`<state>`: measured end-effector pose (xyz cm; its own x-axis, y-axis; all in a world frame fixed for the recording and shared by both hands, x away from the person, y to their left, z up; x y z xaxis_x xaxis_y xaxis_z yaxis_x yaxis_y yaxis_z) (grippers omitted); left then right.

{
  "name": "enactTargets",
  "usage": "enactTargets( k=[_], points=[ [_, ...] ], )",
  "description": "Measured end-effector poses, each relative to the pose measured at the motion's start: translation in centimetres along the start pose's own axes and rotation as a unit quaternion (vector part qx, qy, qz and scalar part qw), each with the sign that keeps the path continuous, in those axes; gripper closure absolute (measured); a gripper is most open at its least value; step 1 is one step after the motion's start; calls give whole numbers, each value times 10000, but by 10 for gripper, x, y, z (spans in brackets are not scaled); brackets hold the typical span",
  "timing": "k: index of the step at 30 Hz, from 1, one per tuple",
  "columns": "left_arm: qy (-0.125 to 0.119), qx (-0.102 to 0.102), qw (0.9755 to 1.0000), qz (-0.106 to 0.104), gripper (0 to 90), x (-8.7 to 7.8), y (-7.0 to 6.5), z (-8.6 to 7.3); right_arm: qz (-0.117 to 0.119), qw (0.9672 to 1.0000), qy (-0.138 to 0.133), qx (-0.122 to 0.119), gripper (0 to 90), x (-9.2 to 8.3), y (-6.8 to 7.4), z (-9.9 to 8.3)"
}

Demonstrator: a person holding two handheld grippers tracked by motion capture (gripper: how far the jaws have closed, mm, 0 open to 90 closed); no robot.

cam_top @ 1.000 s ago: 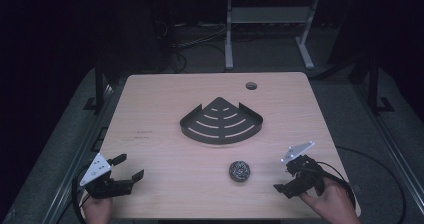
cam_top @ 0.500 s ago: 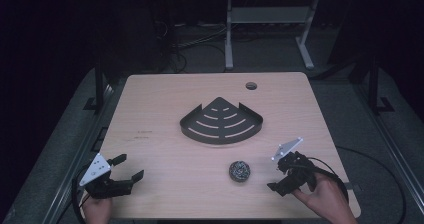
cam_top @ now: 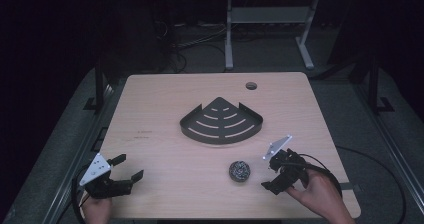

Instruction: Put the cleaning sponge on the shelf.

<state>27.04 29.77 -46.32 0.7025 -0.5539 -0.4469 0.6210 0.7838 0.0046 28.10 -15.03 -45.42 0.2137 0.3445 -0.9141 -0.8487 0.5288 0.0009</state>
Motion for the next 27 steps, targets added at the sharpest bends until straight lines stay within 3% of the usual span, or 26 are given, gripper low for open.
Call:
enactTargets(
  k=[10,27],
  points=[
    [26,-35,10000,-11,137,0,1,-1,64,9998,-31,-173,161,1,7,18],
    [-3,-63,10000,1,137,-2,3,-1,189,9984,144,-522,161,15,17,45]
  ],
)
Point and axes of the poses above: each handheld gripper's, and its own axes: x roughly forward along the jaws, z roughly out of its top, y roughly to its left, the point moved 6 cm from there along x, roughly forward along the jaws
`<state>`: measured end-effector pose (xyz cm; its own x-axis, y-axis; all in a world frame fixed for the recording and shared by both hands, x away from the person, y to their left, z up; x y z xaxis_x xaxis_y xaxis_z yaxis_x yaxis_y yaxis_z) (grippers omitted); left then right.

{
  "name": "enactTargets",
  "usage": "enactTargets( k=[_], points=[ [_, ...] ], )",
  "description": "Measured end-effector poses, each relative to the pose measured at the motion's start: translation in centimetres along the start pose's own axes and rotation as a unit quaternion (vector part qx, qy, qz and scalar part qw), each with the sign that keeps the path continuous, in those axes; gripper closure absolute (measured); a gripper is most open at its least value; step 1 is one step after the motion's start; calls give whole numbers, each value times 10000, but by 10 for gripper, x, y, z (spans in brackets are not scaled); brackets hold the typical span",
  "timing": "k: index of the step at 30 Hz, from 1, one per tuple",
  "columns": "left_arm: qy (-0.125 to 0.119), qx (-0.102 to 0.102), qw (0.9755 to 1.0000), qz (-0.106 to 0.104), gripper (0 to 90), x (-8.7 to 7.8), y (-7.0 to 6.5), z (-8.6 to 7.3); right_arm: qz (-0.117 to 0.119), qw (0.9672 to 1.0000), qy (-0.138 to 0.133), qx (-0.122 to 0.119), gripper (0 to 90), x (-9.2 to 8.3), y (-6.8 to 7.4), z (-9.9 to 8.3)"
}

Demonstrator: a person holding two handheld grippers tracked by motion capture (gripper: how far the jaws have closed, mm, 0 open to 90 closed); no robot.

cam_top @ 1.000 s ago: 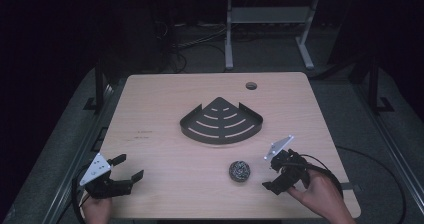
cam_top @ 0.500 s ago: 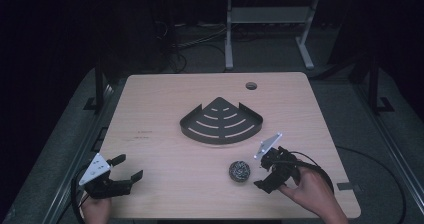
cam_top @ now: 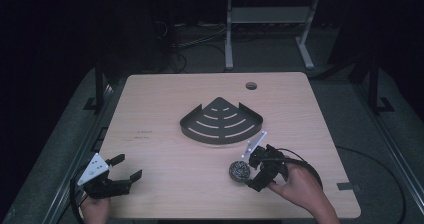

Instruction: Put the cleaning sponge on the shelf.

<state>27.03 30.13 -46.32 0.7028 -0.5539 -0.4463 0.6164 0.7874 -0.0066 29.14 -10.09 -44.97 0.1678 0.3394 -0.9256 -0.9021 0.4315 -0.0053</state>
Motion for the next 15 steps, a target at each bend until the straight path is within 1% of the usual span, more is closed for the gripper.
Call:
enactTargets(
  k=[3,9,12,15],
  points=[
    [-9,-16,10000,0,137,0,0,0,41,10000,47,-22,161,3,0,4],
    [-22,-20,10000,10,137,-1,1,0,48,9998,176,-77,161,11,0,10],
    [-22,-48,10000,11,137,-1,2,0,67,9997,200,-116,161,14,0,12],
    [-29,-33,10000,7,137,-1,2,0,81,9996,246,-134,162,17,1,14]
  ],
)
Point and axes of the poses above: each handheld gripper's, and its own axes: x roughly forward along the jaws, z roughly out of its top, y roughly to its left, the point moved 6 cm from there along x, roughly forward along the jaws
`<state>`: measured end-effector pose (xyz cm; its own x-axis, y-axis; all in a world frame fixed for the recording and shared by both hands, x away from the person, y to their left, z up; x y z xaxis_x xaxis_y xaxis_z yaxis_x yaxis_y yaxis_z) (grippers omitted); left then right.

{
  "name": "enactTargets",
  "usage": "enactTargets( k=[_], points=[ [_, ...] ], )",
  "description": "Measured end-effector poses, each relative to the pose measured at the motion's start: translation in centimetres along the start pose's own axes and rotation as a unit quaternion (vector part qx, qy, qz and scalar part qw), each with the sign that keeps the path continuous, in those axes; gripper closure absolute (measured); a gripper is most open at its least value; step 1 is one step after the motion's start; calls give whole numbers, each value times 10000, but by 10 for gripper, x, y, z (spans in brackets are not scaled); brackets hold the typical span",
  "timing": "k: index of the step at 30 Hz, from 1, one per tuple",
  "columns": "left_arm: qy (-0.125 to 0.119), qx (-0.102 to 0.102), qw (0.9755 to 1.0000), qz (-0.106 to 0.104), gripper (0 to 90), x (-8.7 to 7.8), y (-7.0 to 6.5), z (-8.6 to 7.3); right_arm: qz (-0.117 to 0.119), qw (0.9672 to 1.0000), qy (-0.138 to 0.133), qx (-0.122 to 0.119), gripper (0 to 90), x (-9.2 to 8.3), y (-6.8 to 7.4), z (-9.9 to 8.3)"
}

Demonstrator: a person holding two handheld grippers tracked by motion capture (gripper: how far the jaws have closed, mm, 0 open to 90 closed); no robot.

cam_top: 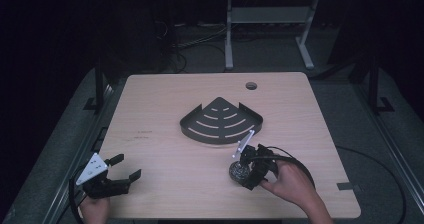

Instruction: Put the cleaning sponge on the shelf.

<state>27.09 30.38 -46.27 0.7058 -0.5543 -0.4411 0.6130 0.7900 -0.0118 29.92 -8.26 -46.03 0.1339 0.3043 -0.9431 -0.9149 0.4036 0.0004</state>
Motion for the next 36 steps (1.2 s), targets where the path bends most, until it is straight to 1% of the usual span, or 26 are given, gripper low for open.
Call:
enactTargets(
  k=[7,18,23,24,29,36],
  points=[
    [1,-13,10000,-13,137,1,0,0,15,9999,141,-49,162,10,-1,6],
    [1,-23,10000,3,137,0,0,0,67,9997,218,-85,162,19,-5,12],
    [-19,-36,10000,6,137,0,0,0,75,9996,253,-59,161,23,-7,13],
    [-21,-37,10000,7,137,0,0,0,83,9995,293,-35,161,25,-8,14],
    [-24,-38,10000,-1,137,-1,0,0,91,9993,348,-50,161,28,-8,15],
    [-49,-35,10000,11,137,-1,1,0,38,9990,435,-83,159,34,-9,16]
  ],
)
Point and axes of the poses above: each handheld gripper's, and its own axes: x roughly forward along the jaws, z roughly out of its top, y roughly to its left, the point moved 6 cm from there along x, roughly forward along the jaws
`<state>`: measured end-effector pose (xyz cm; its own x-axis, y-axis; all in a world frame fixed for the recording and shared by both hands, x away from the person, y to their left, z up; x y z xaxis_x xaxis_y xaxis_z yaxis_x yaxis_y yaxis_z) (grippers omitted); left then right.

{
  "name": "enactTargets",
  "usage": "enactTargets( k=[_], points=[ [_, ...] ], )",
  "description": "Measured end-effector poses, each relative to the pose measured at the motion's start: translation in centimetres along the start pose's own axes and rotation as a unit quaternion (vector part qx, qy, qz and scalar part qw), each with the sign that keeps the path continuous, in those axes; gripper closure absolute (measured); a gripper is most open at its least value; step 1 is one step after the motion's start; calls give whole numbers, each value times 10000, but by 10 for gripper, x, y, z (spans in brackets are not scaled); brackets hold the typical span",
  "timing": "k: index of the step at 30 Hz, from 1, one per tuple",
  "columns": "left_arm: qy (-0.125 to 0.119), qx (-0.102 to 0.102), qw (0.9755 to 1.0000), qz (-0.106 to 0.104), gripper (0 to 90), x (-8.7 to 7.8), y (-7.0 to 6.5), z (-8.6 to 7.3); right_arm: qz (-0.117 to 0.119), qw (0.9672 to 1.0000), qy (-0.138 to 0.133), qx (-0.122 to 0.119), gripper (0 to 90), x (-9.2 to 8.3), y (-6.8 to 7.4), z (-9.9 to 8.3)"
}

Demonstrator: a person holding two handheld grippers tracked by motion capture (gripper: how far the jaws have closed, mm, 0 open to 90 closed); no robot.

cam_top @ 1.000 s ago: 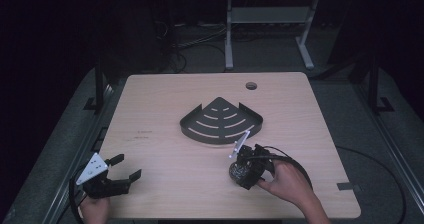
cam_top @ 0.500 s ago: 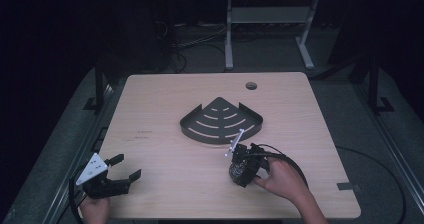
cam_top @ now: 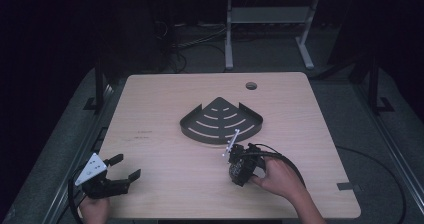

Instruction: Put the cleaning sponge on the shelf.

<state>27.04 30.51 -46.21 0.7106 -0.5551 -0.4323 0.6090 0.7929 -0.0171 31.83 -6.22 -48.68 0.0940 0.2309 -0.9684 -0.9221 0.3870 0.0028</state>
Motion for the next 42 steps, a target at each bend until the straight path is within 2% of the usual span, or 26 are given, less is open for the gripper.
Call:
enactTargets(
  k=[6,8,26,31,42],
  points=[
    [-2,5,10000,13,137,0,0,0,-33,10000,30,27,163,2,-1,0],
    [-20,-28,10000,16,137,-1,0,0,-34,10000,69,34,190,4,-2,0],
    [-59,-71,10000,-10,137,-2,1,0,-105,9997,210,-63,237,9,-2,0],
    [-65,-80,9999,-3,137,-2,2,0,-87,9997,186,-93,299,8,-1,0],
    [-92,-105,9999,7,137,-3,2,1,-56,9998,178,-98,323,5,0,-2]
  ],
)
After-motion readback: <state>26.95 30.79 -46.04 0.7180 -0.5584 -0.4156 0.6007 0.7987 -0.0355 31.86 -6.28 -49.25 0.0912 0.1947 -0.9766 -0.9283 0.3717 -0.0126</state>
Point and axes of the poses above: each handheld gripper's, and its own axes: x roughly forward along the jaws, z roughly out of its top, y roughly to its left, the point moved 6 cm from there along x, roughly forward along the jaws
